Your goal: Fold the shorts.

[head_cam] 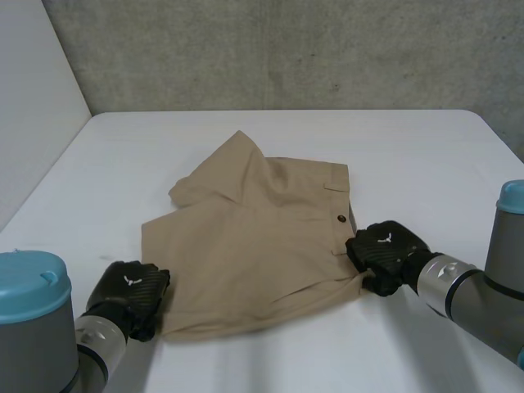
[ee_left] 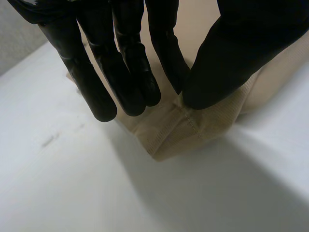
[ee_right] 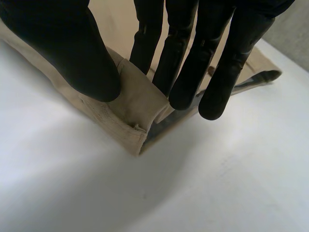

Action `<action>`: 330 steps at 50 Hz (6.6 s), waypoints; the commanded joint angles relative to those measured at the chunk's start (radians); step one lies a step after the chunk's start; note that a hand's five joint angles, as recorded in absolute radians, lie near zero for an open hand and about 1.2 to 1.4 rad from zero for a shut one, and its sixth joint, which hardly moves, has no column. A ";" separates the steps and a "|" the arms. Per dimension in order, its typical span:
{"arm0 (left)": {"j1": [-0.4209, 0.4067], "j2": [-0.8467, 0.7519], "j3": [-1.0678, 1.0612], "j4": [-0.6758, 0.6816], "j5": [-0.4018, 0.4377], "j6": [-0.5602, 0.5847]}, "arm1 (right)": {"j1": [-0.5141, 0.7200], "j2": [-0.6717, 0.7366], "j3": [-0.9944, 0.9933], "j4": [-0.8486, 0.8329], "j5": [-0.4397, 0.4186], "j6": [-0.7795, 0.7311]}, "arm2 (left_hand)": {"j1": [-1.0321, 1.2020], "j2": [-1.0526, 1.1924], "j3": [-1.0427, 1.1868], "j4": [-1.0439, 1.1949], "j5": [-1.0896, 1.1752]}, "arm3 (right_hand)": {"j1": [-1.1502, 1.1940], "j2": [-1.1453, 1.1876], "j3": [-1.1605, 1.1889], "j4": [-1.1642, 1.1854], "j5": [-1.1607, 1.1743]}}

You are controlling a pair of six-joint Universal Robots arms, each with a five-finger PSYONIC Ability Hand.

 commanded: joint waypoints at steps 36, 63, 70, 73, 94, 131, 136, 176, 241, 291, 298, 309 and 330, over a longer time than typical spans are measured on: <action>-0.022 0.125 0.185 0.100 0.022 0.052 | 0.016 -0.198 -0.181 0.150 0.024 -0.002 | 0.319 0.307 0.322 0.319 0.327 | 0.450 0.219 0.220 0.209 0.259; 0.024 -0.159 1.024 0.526 -0.006 0.187 | 0.159 0.066 -0.963 -0.453 0.314 0.139 | 0.319 0.307 0.322 0.319 0.327 | 0.450 0.219 0.220 0.209 0.259; 0.024 -0.036 0.775 0.462 -0.023 0.098 | 0.156 0.032 -0.801 -0.311 0.291 0.142 | 0.319 0.307 0.322 0.319 0.327 | 0.450 0.219 0.220 0.209 0.259; 0.024 -0.002 0.640 0.407 -0.021 0.063 | 0.147 0.020 -0.666 -0.220 0.274 0.138 | 0.319 0.307 0.322 0.319 0.327 | 0.450 0.219 0.220 0.209 0.259; -0.065 0.011 0.141 0.100 -0.009 -0.003 | 0.143 -0.041 -0.106 0.091 0.230 -0.174 | 0.319 0.307 0.322 0.319 0.327 | 0.450 0.219 0.220 0.209 0.259; -0.157 0.262 0.151 -0.035 -0.021 0.072 | 0.018 -0.293 0.123 0.073 0.063 0.200 | 0.319 0.307 0.322 0.319 0.327 | -0.627 -0.857 -0.857 -0.867 -0.818; -0.170 0.251 0.242 -0.032 -0.023 0.008 | 0.019 -0.282 0.155 -0.010 0.070 0.219 | 0.319 0.307 0.322 0.319 0.327 | -0.686 -0.916 -0.916 -0.926 -0.877; -0.167 0.321 0.299 -0.150 -0.015 -0.037 | 0.059 -0.506 -0.274 0.278 0.141 -0.115 | 0.319 0.307 0.322 0.319 0.327 | 0.450 0.219 0.220 0.209 0.259; -0.071 -0.170 0.293 0.272 -0.010 0.055 | 0.188 0.077 -0.321 -0.013 0.349 -0.128 | 0.319 0.307 0.322 0.319 0.327 | 0.450 0.219 0.220 0.209 0.259; -0.080 -0.405 0.639 0.276 0.276 0.180 | 0.179 -0.178 0.157 0.108 0.322 -0.320 | -0.556 -0.567 -0.552 -0.555 -0.548 | 0.450 0.219 0.220 0.209 0.259; -0.065 -0.651 0.921 0.227 0.356 0.187 | 0.174 -0.176 0.167 0.095 0.277 -0.289 | -0.518 -0.529 -0.514 -0.517 -0.510 | 0.450 0.219 0.220 0.209 0.259; -0.016 -0.903 1.247 0.015 0.359 0.297 | 0.176 -0.173 0.167 0.090 0.264 -0.264 | -0.471 -0.482 -0.467 -0.470 -0.463 | 0.450 0.219 0.220 0.209 0.259; -0.040 -0.836 1.160 0.009 0.027 0.373 | 0.167 -0.169 0.169 0.062 0.262 -0.264 | 0.319 0.307 0.322 0.319 0.327 | 0.450 0.219 0.220 0.209 0.259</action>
